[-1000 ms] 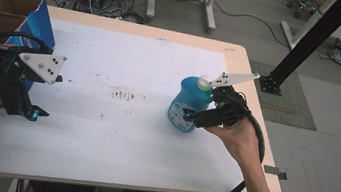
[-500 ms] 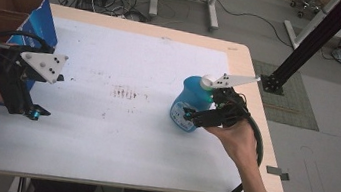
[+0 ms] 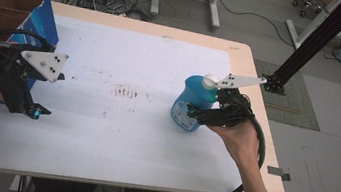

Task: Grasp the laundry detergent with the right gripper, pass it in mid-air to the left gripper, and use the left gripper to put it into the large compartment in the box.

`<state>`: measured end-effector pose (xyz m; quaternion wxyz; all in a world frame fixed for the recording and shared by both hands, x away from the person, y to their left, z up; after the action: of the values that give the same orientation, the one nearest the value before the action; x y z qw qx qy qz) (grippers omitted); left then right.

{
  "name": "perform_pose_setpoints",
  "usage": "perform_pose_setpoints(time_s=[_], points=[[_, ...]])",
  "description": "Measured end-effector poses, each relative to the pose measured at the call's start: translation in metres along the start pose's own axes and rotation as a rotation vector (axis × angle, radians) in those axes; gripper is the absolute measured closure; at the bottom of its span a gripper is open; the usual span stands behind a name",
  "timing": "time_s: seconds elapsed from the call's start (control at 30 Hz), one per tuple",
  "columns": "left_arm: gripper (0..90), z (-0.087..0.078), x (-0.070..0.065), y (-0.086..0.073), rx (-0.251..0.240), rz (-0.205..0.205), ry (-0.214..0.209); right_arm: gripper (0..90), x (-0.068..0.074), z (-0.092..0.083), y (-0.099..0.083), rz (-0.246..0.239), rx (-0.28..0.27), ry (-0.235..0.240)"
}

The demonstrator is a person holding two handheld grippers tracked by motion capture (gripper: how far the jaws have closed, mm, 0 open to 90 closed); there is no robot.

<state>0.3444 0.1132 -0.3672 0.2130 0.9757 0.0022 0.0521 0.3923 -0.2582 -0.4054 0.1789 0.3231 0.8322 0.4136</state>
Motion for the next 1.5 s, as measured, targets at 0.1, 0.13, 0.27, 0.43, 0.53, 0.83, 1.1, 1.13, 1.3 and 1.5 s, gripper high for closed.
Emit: perform_pose_setpoints(time_s=[0.1, 0.13, 0.27, 0.43, 0.53, 0.83, 1.1, 1.13, 1.3, 1.5], points=[[14.6, 0.0004, 0.0006, 0.0002, 0.002, 0.004, -0.003, 25.4, 0.0003, -0.0006, 0.0008, 0.001, -0.004, 0.000], [14.6, 0.0008, 0.0001, 0.0002, 0.000, -0.003, -0.003, 25.5, 0.0003, -0.0006, 0.0009, 0.005, -0.006, 0.002], [14.6, 0.0012, 0.0010, 0.0005, 0.003, 0.003, -0.003, 27.1, 0.0006, -0.0008, 0.0015, 0.005, -0.011, 0.007], [14.6, 0.0018, 0.0010, 0.0007, 0.003, 0.000, -0.002, 31.1, 0.0008, -0.0005, 0.0019, 0.009, -0.016, 0.016], [14.6, 0.0016, 0.0010, 0.0009, 0.001, 0.001, -0.002, 31.9, 0.0010, -0.0007, 0.0026, 0.011, -0.022, 0.021], [14.6, 0.0015, 0.0012, 0.0001, -0.003, -0.004, 0.000, 34.1, 0.0029, 0.0006, 0.0030, 0.016, -0.023, 0.034], [14.6, 0.0018, 0.0014, 0.0002, -0.002, -0.003, 0.002, 36.4, 0.0040, -0.0002, 0.0019, 0.021, -0.028, 0.047], [14.6, 0.0019, 0.0014, 0.0004, -0.003, -0.002, 0.003, 36.7, 0.0043, -0.0001, 0.0016, 0.023, -0.028, 0.047], [14.6, 0.0014, 0.0023, 0.0006, 0.000, 0.004, 0.004, 42.5, 0.0039, 0.0006, 0.0000, 0.031, -0.041, 0.055], [14.7, -0.0027, 0.0044, 0.0025, -0.027, -0.026, 0.009, 45.6, 0.0039, 0.0011, -0.0012, 0.011, -0.050, 0.049]])
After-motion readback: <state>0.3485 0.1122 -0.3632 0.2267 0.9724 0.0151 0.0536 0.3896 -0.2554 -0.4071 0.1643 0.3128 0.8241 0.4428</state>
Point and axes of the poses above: each handheld gripper's, and its own axes: z roughly forward along the jaws, y roughly out of its top, x roughly to its left, the point moved 6 cm from there along z, roughly forward along the jaws, and after that the axes turned 5 degrees about -x, right-handed, at the moved point
